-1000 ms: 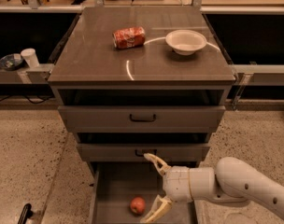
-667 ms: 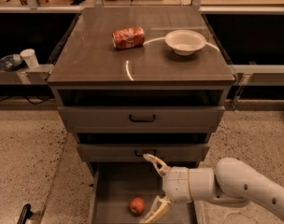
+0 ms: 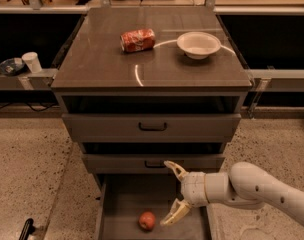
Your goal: Pick apple from bottom drawer and place on counter
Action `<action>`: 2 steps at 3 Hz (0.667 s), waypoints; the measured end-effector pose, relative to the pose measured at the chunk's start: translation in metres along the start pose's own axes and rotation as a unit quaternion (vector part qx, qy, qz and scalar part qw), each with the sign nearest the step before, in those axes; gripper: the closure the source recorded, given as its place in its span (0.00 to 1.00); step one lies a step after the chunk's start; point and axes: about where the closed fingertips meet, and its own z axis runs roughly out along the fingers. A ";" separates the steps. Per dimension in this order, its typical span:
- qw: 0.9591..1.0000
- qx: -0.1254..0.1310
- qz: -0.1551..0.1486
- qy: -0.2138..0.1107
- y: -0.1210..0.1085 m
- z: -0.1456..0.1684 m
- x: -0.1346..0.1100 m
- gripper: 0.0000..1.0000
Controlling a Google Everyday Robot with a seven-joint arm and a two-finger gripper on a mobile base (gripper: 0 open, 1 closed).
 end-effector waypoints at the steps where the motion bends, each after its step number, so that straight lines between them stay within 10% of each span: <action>1: 1.000 0.021 0.006 0.019 -0.020 0.007 0.082 0.00; 2: 0.999 0.007 0.019 0.041 -0.019 0.027 0.149 0.00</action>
Offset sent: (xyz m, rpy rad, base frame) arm 0.0347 -0.0651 -0.2337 -0.1360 0.0905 -0.0282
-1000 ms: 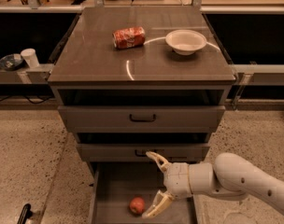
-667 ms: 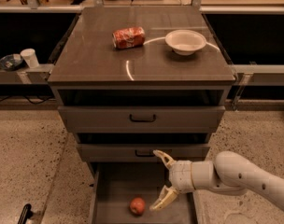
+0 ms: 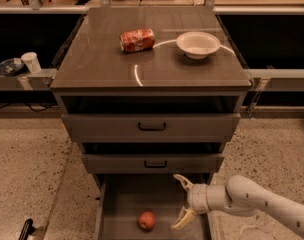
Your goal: Pick apple from bottom drawer and place on counter
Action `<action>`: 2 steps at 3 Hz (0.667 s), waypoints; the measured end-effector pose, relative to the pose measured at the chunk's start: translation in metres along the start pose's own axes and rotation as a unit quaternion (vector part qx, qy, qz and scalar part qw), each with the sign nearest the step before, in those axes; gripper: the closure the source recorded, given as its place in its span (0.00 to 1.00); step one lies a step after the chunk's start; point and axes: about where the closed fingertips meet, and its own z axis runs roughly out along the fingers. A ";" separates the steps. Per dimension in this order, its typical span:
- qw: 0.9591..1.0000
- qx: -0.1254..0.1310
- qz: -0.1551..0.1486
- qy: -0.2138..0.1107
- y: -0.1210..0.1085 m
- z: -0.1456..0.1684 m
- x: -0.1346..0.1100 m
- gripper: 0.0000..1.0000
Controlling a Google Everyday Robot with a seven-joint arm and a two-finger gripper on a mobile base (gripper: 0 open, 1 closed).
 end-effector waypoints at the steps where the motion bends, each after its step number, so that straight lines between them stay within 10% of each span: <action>1: 1.000 -0.018 -0.003 0.020 0.002 0.021 0.030 0.00; 2: 1.000 -0.021 -0.004 0.021 0.002 0.024 0.031 0.00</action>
Offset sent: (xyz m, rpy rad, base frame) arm 0.0012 0.0015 -0.0306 -0.0319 0.0164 0.0236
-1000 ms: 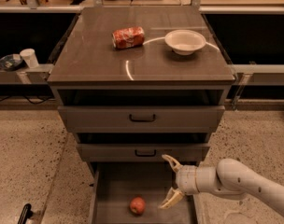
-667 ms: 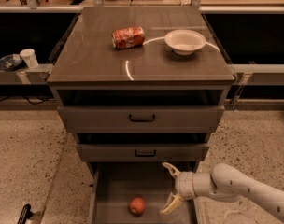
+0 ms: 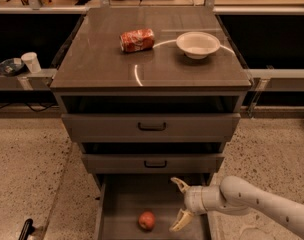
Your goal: Pick apple from bottom drawer and place on counter
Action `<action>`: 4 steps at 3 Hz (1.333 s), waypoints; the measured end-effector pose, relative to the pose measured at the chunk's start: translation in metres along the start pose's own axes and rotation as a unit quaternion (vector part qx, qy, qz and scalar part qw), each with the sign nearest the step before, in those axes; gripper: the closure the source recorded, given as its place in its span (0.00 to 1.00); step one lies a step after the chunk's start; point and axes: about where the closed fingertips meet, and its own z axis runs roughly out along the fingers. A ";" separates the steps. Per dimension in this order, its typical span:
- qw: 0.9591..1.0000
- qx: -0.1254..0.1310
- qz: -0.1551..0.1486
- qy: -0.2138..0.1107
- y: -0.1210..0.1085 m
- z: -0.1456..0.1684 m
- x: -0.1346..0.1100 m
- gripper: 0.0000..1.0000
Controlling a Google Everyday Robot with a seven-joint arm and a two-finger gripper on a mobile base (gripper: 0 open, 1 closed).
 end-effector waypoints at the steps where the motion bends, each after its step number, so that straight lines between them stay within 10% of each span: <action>1: 1.000 -0.014 -0.006 0.011 -0.008 0.024 0.004 0.00; 4: 0.997 -0.063 -0.032 -0.012 -0.025 0.140 0.094 0.00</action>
Offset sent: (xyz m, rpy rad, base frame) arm 0.0557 0.0645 -0.1388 -0.0280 -0.0151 0.1357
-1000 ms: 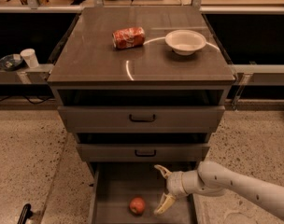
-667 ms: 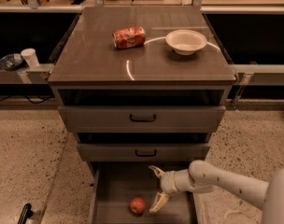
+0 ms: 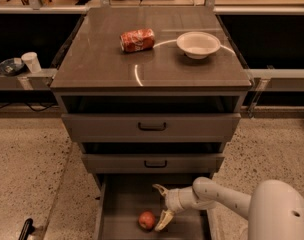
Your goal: Pick apple from bottom drawer and place on counter
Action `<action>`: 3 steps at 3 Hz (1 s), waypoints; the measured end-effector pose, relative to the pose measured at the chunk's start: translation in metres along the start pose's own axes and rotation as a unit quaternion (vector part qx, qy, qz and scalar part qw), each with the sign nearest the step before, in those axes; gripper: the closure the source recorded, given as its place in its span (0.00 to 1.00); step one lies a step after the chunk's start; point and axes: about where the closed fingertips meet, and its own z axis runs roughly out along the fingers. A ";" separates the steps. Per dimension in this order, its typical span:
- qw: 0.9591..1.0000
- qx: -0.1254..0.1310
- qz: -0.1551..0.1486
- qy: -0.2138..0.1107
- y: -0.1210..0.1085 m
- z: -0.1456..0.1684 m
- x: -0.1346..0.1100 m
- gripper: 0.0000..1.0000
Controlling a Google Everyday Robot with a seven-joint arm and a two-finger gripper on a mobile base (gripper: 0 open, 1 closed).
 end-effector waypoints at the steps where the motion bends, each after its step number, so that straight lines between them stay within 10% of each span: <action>1: 1.000 -0.024 0.001 0.000 0.006 0.037 0.018 0.00; 3: 1.000 -0.011 0.020 0.013 0.006 0.080 0.047 0.00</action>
Offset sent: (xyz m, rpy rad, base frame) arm -0.0051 0.0468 -0.0914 -0.0384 0.0617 0.0336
